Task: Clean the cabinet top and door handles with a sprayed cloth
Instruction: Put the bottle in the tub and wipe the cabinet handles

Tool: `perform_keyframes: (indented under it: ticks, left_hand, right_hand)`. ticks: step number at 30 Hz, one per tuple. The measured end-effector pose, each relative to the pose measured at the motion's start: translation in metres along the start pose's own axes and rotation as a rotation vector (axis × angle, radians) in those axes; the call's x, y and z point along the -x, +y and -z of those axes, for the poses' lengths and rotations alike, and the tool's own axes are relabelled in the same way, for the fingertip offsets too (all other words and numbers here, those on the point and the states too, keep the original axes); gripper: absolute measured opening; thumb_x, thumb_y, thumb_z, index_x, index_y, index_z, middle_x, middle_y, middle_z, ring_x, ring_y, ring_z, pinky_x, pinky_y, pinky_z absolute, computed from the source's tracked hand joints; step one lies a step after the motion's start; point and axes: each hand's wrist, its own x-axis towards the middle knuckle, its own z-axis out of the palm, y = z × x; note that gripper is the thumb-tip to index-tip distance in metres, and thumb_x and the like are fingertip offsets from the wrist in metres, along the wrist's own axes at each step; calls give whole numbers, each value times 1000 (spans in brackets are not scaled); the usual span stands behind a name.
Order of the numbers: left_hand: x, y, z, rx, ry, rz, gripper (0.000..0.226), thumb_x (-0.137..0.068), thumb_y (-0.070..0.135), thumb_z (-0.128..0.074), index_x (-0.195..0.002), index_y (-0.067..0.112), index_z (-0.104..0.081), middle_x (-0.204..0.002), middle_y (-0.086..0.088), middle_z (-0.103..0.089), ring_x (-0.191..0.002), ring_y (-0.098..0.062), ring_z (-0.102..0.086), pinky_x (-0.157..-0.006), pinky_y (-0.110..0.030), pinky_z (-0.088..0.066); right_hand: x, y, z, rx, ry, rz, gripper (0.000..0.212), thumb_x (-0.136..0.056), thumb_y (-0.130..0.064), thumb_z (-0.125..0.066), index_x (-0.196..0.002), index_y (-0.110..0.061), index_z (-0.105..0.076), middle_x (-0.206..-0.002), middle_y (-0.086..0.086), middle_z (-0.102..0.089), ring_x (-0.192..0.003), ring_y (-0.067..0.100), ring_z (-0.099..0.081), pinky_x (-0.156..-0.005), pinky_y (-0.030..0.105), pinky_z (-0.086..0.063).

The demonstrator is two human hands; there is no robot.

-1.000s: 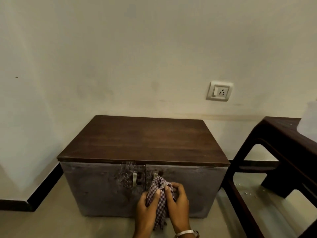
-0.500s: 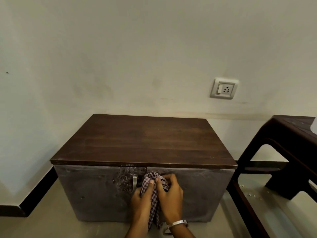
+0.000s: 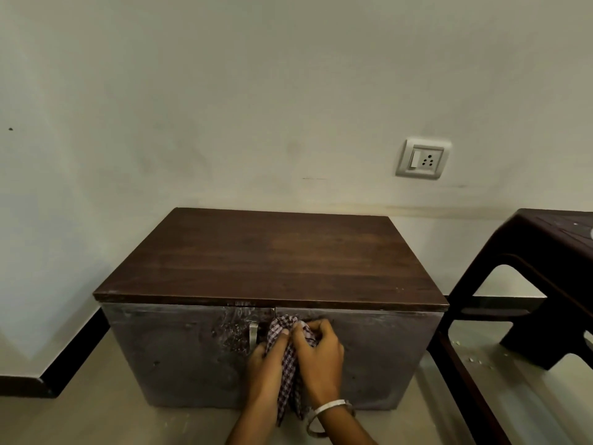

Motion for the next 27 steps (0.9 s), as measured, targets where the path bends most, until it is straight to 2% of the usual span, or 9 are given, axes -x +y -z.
perform_keyframes:
  ticks: [2, 4, 9, 12, 17, 20, 23, 27]
  left_hand:
    - [0, 1, 1, -2, 10, 3, 23, -88, 32, -65, -90, 9, -68, -87, -13, -72, -78, -28, -68, -59, -31, -52]
    - [0, -2, 3, -26, 6, 10, 26, -87, 33, -66, -89, 7, -70, -84, -13, -73, -78, -29, -69, -63, -33, -54]
    - [-4, -16, 13, -57, -37, 58, 35, -83, 37, -70, -98, 6, -72, -90, -13, -75, -85, -30, -71, -82, -43, -58]
    - [-6, -14, 12, -64, -57, 33, 34, -84, 38, -69, -98, 8, -73, -90, -12, -76, -86, -30, -72, -84, -46, -58]
    - [-8, -12, 11, -42, -119, -22, 32, -84, 39, -67, -102, 13, -73, -94, -9, -76, -90, -28, -72, -89, -49, -55]
    - [-5, -19, 16, -32, -149, -29, 29, -87, 34, -65, -104, 12, -72, -96, -11, -75, -91, -28, -72, -88, -46, -56]
    - [-5, -25, 20, -82, -144, -17, 24, -89, 31, -64, -104, 14, -70, -96, -10, -75, -90, -27, -72, -81, -41, -58]
    - [-7, -33, 22, -168, -93, 7, 23, -88, 30, -65, -105, 13, -66, -99, -10, -72, -89, -25, -70, -81, -40, -58]
  right_hand:
    - [-1, 0, -2, -3, 4, -45, 13, -84, -35, -67, -79, -26, -60, -80, -7, -68, -79, 9, -64, -72, 33, -56]
    - [2, 3, -3, 0, 4, -45, 13, -84, -36, -67, -79, -26, -59, -79, -7, -68, -79, 10, -64, -72, 34, -56]
    - [15, 17, 0, 9, -35, -2, 12, -87, -34, -67, -82, -27, -58, -79, -9, -68, -76, 1, -64, -69, 26, -55]
    - [12, 11, -1, -20, -27, 38, 11, -89, -31, -66, -82, -28, -58, -82, -10, -67, -79, 1, -63, -68, 20, -51]
    - [4, 8, -1, -36, -23, 111, 8, -90, -32, -65, -85, -31, -59, -85, -11, -67, -82, 2, -63, -72, 22, -53]
    - [10, 22, 1, -25, -65, 144, 6, -90, -33, -64, -91, -33, -59, -88, -12, -68, -84, -3, -64, -70, 17, -52]
    - [16, 40, 2, 12, -89, 171, 3, -92, -36, -60, -93, -35, -57, -91, -12, -68, -87, -1, -64, -73, 18, -54]
    - [21, 55, 1, 50, -98, 131, 5, -94, -32, -58, -93, -36, -55, -93, -12, -67, -87, -1, -64, -75, 21, -55]
